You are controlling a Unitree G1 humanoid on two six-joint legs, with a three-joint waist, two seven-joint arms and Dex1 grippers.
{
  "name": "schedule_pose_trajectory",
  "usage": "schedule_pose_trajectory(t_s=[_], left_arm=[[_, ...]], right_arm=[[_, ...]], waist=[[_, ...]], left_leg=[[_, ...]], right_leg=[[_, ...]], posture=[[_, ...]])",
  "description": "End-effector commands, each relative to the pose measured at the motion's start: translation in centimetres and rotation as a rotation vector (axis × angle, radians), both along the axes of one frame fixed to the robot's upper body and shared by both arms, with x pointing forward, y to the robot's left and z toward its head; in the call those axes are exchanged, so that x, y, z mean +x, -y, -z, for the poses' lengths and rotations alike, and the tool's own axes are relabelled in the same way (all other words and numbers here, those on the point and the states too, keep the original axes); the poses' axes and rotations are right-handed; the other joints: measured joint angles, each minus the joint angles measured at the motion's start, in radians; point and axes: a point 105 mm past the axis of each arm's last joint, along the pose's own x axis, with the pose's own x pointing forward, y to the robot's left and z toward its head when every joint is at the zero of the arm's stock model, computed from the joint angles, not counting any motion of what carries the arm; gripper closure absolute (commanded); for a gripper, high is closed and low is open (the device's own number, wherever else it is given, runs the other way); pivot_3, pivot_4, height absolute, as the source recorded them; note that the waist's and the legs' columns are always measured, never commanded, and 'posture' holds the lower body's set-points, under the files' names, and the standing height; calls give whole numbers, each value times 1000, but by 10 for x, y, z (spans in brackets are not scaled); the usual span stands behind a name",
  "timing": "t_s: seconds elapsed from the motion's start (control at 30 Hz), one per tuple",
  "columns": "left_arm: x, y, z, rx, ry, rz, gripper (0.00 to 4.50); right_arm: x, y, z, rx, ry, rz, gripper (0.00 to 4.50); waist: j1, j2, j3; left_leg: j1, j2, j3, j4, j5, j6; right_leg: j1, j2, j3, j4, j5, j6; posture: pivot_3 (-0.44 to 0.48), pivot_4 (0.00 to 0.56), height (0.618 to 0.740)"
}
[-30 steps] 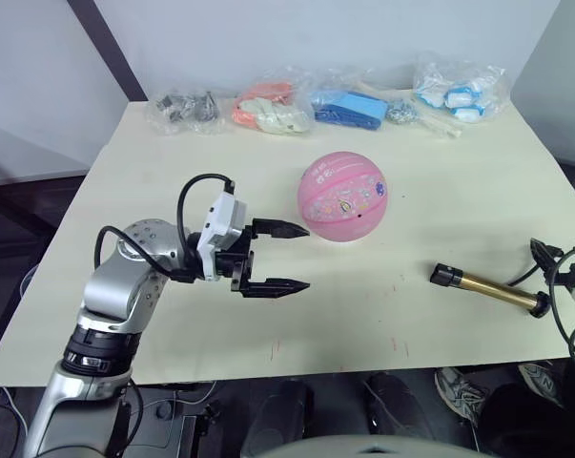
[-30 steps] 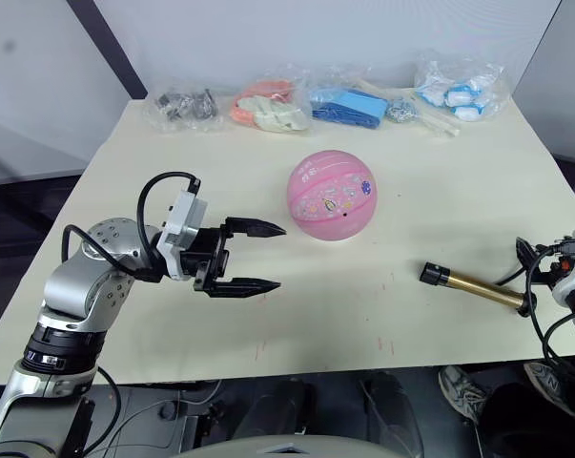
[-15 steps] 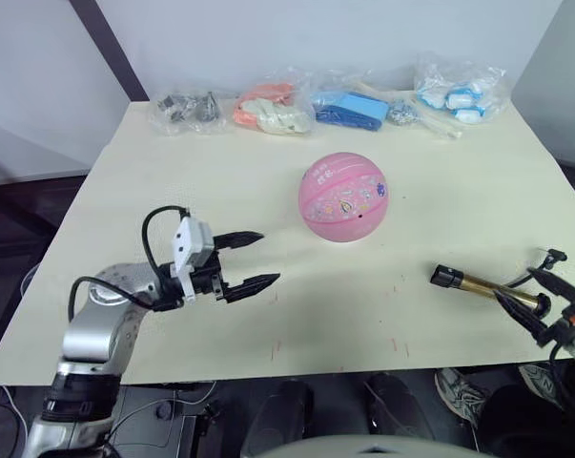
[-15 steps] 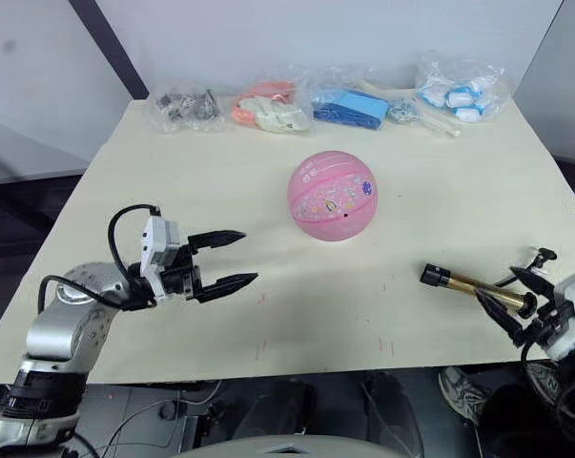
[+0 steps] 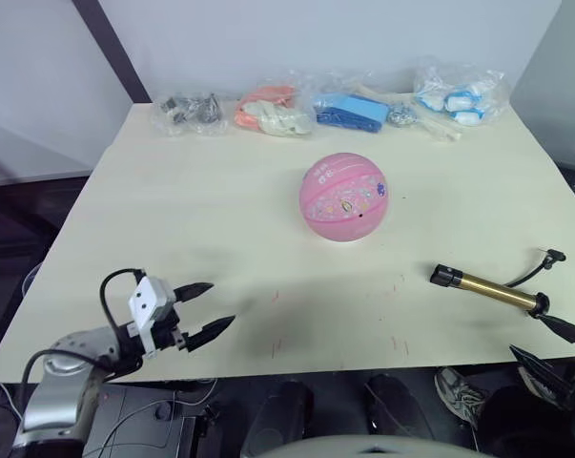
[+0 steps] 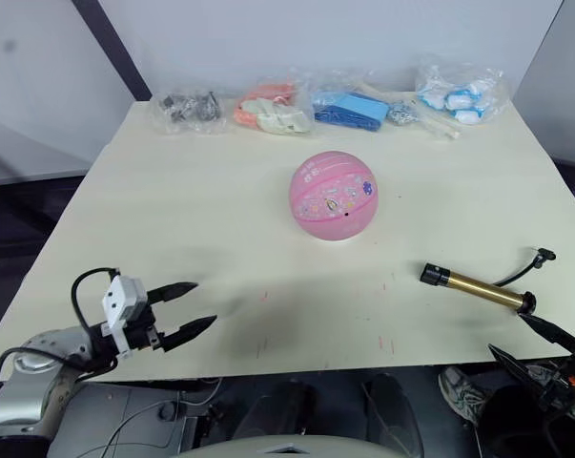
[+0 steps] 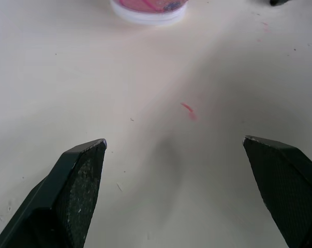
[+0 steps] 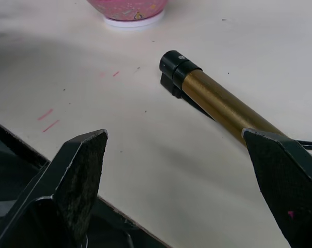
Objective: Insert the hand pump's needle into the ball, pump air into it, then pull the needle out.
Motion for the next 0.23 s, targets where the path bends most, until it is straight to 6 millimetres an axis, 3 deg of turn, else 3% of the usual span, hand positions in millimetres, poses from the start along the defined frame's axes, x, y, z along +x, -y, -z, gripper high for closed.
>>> schedule_pose_trajectory(t_s=[0.03,0.23], left_arm=[[-4,-14,-3,35,22,-22,0],[-8,-16,1,49,19,-5,0]], right_arm=[[-7,10,-10,-30,29,13,131],[-8,16,-9,-46,25,45,131]], waist=[[1,0,0],[3,0,0]], left_leg=[[0,1,0,0,0,0],[0,2,0,0,0,0]], right_leg=[[0,0,0,0,0,0],[1,0,-1,0,0,0]], posture=[[0,150,740],[0,150,740]])
